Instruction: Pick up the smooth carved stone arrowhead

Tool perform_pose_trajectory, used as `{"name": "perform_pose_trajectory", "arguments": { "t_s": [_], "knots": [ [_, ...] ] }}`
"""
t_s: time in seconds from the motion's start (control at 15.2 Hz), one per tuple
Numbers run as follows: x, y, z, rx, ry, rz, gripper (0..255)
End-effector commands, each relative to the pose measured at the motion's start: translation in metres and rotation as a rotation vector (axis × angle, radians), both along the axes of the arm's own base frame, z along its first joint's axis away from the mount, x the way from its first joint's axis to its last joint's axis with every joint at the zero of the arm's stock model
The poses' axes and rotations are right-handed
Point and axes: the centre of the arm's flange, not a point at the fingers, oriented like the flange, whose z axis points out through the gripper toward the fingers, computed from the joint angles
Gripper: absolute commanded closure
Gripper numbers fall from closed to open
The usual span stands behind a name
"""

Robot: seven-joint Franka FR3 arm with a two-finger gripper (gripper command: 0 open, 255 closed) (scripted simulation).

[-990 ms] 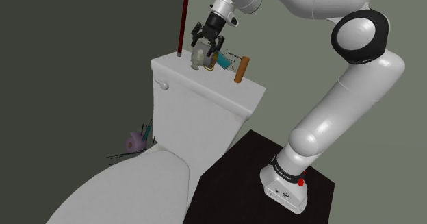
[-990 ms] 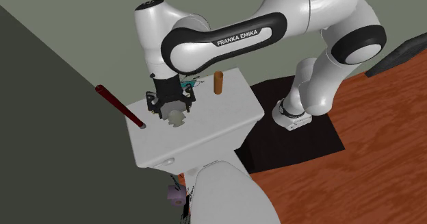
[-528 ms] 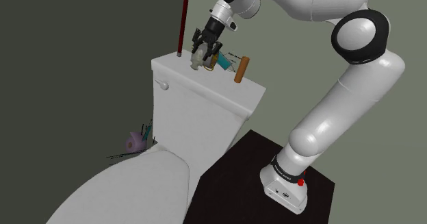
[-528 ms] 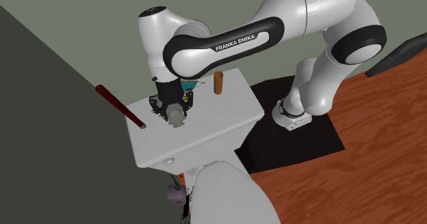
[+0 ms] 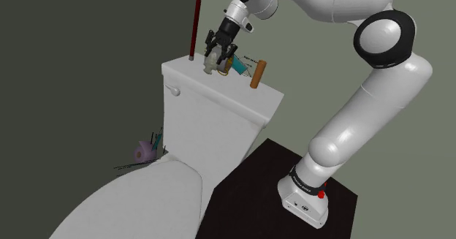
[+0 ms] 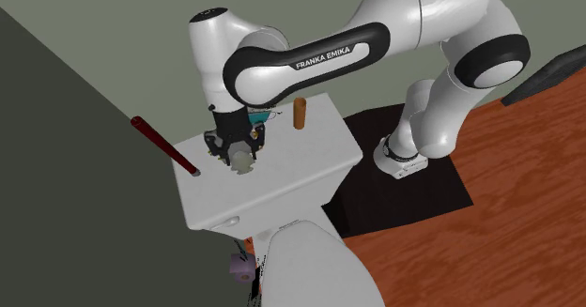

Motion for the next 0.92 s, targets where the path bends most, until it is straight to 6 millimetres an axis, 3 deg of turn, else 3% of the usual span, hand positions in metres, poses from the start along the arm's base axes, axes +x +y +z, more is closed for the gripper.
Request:
{"name": "perform_pose_trajectory", "arguments": {
  "t_s": [0.0, 0.86],
  "knots": [
    [0.0, 0.0, 0.007, 0.0, 0.001, 0.0, 255],
    [0.0, 0.0, 0.076, 0.0, 0.001, 0.0, 255]
  ]
}}
